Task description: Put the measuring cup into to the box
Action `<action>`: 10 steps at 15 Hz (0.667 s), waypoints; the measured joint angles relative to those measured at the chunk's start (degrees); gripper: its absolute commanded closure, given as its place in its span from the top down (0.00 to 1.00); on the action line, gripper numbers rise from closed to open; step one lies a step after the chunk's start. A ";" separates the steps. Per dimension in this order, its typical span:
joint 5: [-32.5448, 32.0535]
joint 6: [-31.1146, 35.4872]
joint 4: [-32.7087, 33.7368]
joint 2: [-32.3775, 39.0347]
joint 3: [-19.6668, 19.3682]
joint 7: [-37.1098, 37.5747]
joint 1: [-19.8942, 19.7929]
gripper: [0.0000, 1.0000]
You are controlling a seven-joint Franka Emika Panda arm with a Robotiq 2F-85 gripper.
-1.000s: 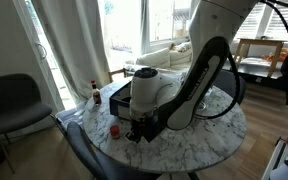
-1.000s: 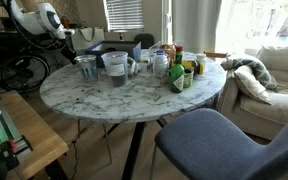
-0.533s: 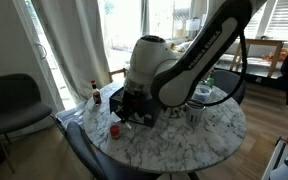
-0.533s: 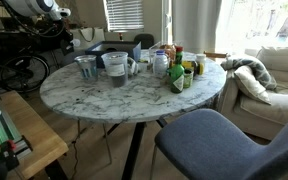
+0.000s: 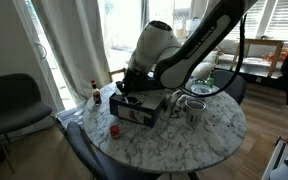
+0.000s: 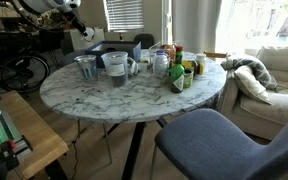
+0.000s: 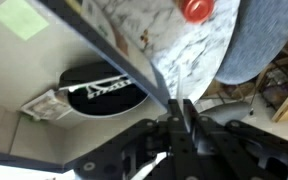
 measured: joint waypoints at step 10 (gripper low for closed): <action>-21.87 -15.97 18.21 11.35 -15.82 22.79 8.00 0.02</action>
